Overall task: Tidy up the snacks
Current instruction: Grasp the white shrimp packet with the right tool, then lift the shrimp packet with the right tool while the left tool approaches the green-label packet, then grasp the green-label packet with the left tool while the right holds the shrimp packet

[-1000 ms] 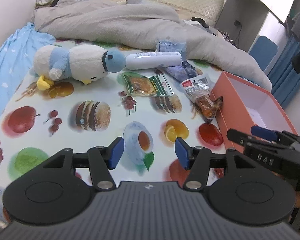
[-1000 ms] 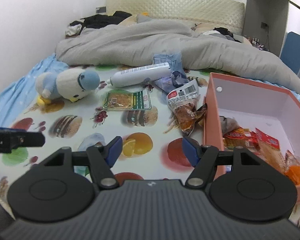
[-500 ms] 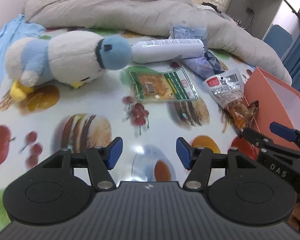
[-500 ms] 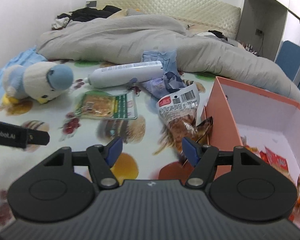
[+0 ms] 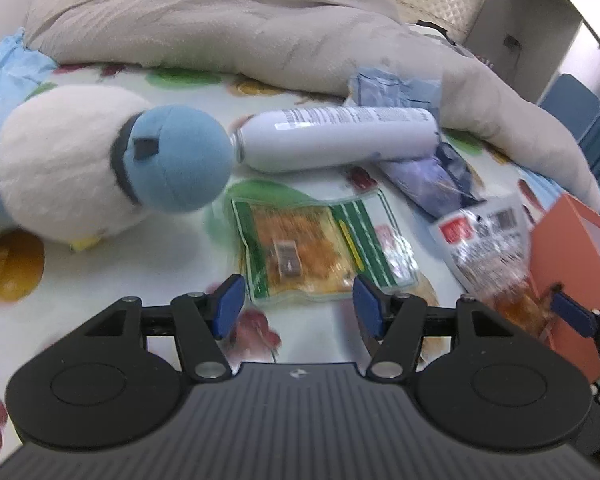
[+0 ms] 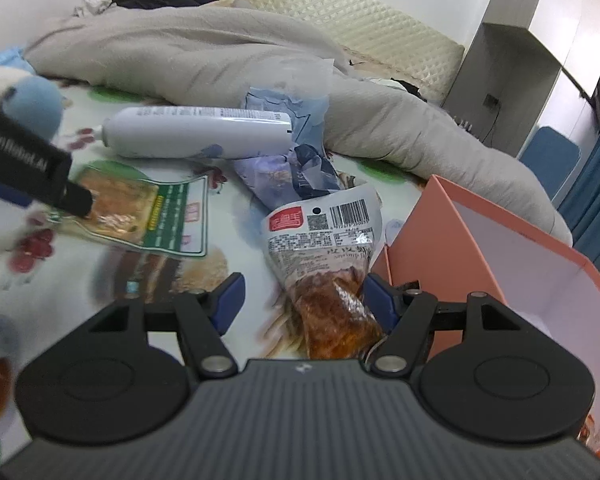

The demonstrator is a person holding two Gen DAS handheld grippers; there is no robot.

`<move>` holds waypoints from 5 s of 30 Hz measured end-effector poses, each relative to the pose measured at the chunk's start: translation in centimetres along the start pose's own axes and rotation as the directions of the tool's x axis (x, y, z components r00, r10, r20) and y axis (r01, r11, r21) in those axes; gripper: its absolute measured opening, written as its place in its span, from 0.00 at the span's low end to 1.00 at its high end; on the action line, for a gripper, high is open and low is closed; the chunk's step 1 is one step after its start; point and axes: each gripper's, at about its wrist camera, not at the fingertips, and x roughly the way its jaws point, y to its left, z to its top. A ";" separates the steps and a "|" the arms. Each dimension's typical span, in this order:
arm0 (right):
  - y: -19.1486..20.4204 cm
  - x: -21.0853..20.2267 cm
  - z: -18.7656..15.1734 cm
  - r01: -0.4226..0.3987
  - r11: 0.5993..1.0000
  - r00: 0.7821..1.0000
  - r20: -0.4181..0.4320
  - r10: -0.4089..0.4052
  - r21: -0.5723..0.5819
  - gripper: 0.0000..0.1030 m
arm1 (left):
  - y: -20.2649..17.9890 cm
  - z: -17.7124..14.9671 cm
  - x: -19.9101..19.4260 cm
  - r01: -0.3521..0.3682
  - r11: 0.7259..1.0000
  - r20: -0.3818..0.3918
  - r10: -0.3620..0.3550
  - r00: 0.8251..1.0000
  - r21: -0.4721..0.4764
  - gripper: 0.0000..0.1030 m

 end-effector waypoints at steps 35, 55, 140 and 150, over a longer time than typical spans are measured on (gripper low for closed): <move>2.4 1.7 -1.6 0.101 0.961 0.995 0.026 -0.098 -0.255 0.39 | -0.1 -1.1 2.1 -0.019 1.000 0.000 0.019 1.000 -0.007 0.01; 1.4 -5.9 -3.0 -0.074 0.990 0.997 -0.017 0.072 -0.118 0.38 | -2.9 1.2 1.4 -0.105 0.990 0.019 0.104 0.994 0.090 0.81; -4.1 -13.8 -9.3 -0.447 0.892 0.857 -0.259 0.446 0.059 0.66 | -3.4 -16.0 -13.9 0.111 0.737 -0.198 0.032 0.980 0.667 0.91; -2.6 -13.2 -10.0 -0.454 0.891 0.857 -0.284 0.430 -0.019 0.68 | -0.4 -15.3 -11.1 0.197 0.811 -0.296 -0.031 0.955 0.551 0.92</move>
